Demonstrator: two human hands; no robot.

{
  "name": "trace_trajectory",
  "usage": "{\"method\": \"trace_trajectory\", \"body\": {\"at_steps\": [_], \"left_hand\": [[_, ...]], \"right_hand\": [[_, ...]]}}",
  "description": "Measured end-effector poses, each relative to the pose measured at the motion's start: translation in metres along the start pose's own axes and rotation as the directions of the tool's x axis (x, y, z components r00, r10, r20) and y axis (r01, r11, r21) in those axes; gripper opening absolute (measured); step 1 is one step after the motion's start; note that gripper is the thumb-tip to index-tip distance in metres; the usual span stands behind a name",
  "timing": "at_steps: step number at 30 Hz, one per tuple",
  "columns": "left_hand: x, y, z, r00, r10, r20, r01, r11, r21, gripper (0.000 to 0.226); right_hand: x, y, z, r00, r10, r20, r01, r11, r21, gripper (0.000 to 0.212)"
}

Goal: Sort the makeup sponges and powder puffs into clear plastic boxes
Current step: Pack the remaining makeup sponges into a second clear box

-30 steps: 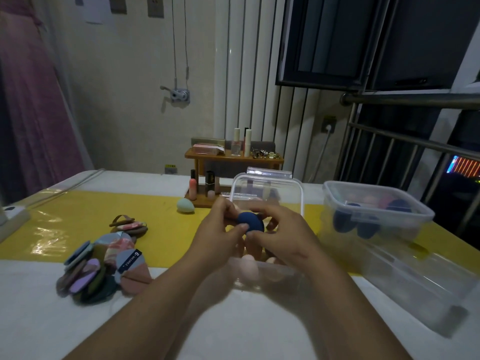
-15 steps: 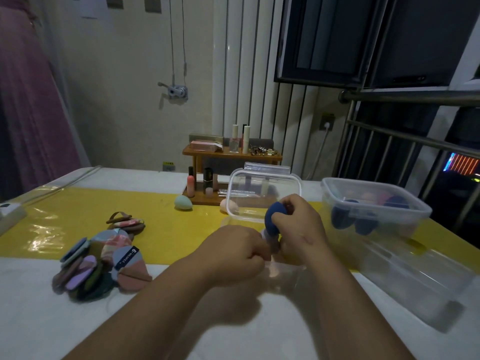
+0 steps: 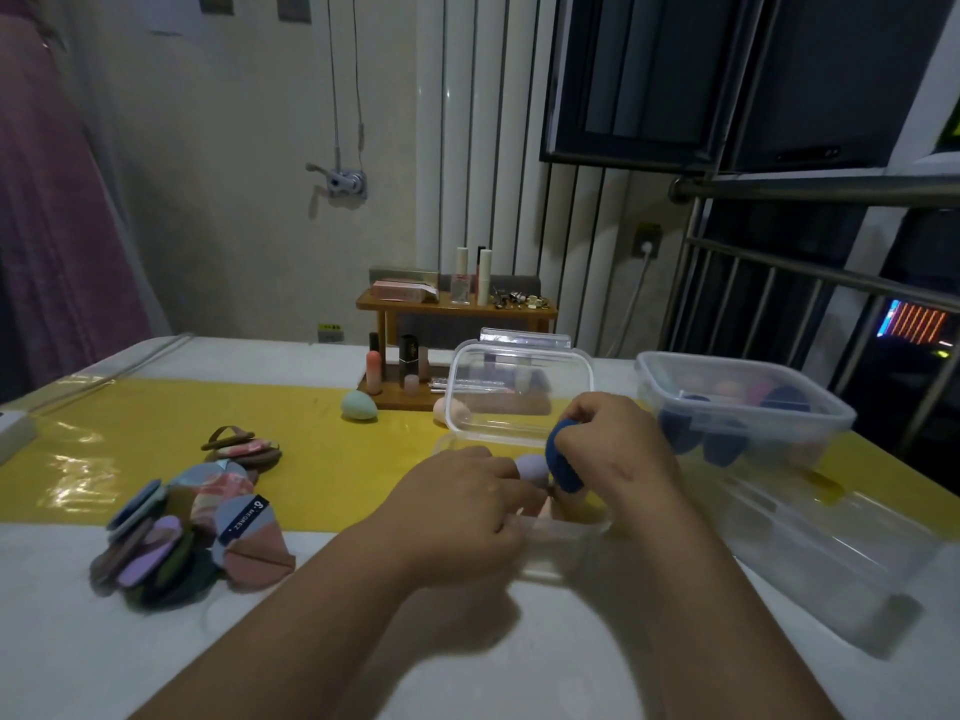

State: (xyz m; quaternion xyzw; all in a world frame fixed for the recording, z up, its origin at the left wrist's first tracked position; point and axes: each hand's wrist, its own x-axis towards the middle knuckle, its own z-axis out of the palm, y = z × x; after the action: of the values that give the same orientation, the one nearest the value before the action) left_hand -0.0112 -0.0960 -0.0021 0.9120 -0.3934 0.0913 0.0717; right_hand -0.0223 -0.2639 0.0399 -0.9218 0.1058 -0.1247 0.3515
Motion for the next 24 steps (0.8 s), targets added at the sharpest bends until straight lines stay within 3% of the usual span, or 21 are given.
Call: {"method": "trace_trajectory", "body": {"at_steps": [4,10,18,21,24], "left_hand": [[-0.001,0.002,0.001,1.000,-0.013,-0.003,0.013,1.000,-0.001,0.031],[0.001,0.003,0.004,0.998,-0.057,0.039,0.058,0.998,-0.027,0.025],[-0.003,-0.001,0.003,0.999,-0.029,0.018,0.030,0.994,-0.102,0.047],[-0.003,-0.002,0.002,0.996,0.004,0.084,0.001,0.999,-0.055,0.059],[-0.002,0.000,0.004,0.998,-0.008,0.068,0.009,1.000,-0.016,0.055]], "right_hand": [[0.002,-0.005,-0.005,0.979,0.146,0.144,-0.114,0.972,-0.205,0.025],[0.005,-0.001,0.002,0.970,0.159,0.185,-0.102,0.953,-0.285,0.021],[0.007,0.005,0.007,0.964,0.187,0.187,-0.104,0.917,-0.385,0.019],[0.007,0.005,0.009,0.960,0.184,0.210,-0.078,0.898,-0.432,0.030],[0.007,0.006,0.007,0.959,0.171,0.228,-0.051,0.891,-0.452,0.030]]}}
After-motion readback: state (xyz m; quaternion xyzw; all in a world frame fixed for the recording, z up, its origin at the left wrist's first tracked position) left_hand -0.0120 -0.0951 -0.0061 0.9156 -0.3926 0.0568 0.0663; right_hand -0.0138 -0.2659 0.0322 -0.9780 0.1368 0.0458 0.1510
